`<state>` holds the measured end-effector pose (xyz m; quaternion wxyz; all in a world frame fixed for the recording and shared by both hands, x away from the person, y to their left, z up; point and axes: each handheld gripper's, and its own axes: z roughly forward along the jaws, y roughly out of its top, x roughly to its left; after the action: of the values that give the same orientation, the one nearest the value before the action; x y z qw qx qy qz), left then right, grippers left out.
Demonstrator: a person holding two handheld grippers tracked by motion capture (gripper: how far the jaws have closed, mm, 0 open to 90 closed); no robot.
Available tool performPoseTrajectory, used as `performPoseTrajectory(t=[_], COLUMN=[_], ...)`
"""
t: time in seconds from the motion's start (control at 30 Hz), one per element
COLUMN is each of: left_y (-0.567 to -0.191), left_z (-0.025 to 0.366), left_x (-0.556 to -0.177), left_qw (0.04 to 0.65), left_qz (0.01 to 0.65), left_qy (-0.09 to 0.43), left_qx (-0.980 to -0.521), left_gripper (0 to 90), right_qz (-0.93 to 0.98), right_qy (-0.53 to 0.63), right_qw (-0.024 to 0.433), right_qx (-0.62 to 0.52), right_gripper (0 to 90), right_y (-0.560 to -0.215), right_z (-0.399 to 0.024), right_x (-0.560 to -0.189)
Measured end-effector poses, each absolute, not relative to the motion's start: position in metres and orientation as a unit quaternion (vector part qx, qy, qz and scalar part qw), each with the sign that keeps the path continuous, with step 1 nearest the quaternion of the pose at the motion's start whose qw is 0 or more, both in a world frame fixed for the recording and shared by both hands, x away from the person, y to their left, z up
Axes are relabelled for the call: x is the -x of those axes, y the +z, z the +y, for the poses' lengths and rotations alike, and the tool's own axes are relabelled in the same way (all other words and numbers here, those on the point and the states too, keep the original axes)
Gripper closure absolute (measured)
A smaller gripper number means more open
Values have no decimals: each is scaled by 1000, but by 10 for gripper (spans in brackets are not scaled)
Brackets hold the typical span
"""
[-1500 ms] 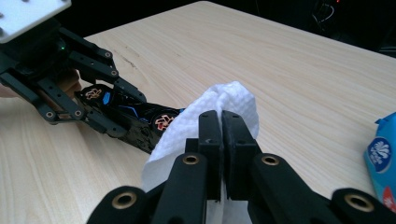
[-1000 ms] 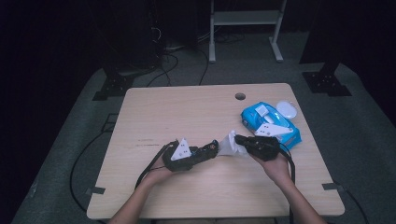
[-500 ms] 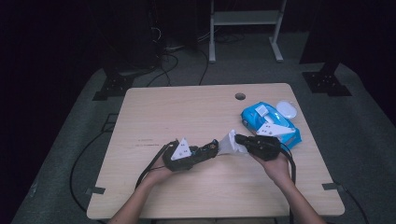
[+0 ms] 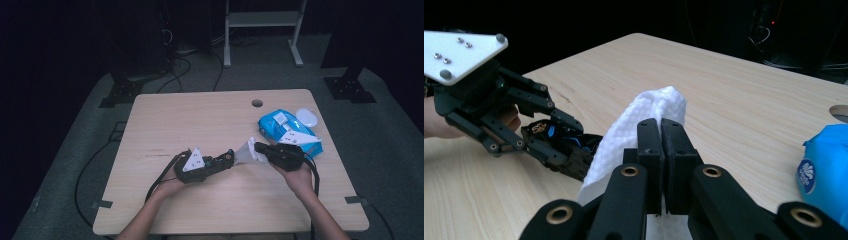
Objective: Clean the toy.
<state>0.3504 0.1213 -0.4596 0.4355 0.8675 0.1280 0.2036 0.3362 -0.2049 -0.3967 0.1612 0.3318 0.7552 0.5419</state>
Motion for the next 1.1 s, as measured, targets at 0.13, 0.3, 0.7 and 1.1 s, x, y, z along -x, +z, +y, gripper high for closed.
performPoseTrajectory(t=[0.13, 0.3, 0.7, 1.1], left_y=[-459, -460, -460, -460], left_z=[121, 121, 120, 120], left_x=[-350, -350, -350, -350], left_qw=[437, 439, 440, 442], left_qz=[129, 127, 126, 129], left_qy=[201, 197, 197, 191], left_qx=[-867, -867, -867, -867], left_gripper=[575, 570, 572, 562], right_qz=[752, 745, 732, 767], right_qy=[543, 548, 549, 492], right_qw=[164, 169, 186, 167], right_qx=[-335, -341, -359, -376], right_gripper=[872, 873, 872, 857], right_y=[-395, -393, -385, -418], right_z=[-209, -217, -247, -286], right_x=[-336, -334, -327, -312])
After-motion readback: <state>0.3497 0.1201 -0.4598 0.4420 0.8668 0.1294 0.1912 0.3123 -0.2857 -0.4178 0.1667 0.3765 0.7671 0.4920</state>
